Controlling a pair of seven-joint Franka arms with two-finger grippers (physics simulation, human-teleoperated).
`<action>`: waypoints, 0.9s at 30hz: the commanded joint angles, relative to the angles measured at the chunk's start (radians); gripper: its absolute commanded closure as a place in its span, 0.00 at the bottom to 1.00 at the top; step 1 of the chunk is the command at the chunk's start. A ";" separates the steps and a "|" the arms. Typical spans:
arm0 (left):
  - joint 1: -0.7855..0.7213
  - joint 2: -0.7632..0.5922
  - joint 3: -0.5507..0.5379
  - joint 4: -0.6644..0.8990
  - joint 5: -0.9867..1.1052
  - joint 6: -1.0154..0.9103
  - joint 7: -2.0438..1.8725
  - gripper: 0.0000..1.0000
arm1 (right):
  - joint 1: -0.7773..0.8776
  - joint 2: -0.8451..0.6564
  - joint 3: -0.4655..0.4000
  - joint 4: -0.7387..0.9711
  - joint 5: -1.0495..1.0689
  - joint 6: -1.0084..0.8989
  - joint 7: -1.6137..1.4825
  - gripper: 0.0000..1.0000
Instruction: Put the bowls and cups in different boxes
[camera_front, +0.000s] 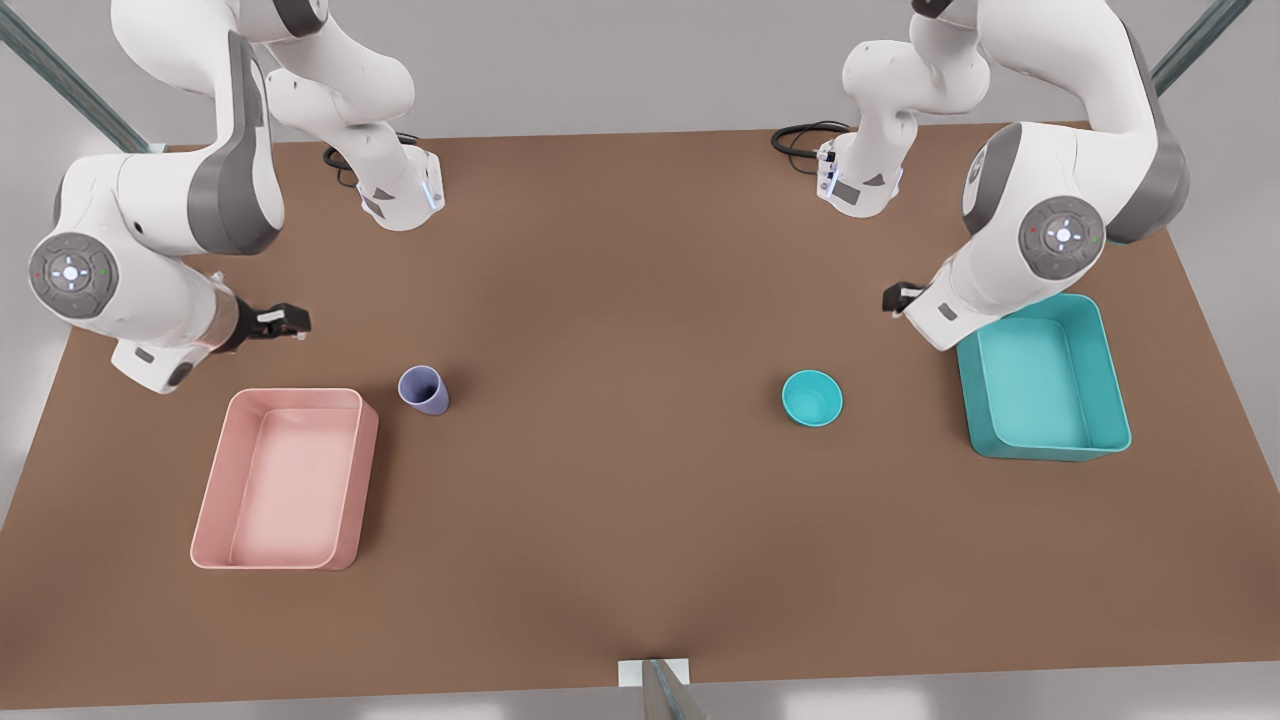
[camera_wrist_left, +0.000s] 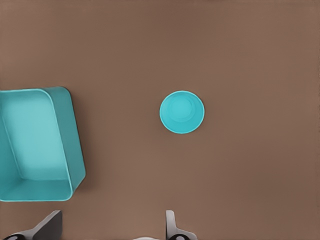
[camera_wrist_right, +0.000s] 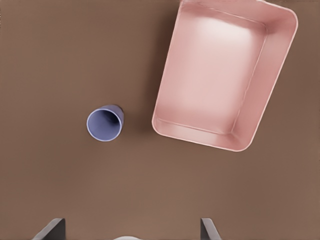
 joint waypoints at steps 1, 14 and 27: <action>0.000 0.000 0.000 0.001 -0.001 0.047 -0.019 0.00 | -0.007 0.003 0.000 0.001 0.003 0.069 -0.081 0.00; 0.064 0.343 0.055 -0.426 -0.496 0.779 0.514 0.00 | 0.140 0.055 -0.001 -0.375 0.003 0.585 0.180 0.00; 0.063 0.369 0.059 -0.490 -0.498 0.789 0.508 0.79 | 0.103 -0.028 -0.001 -0.738 0.006 0.926 0.360 0.00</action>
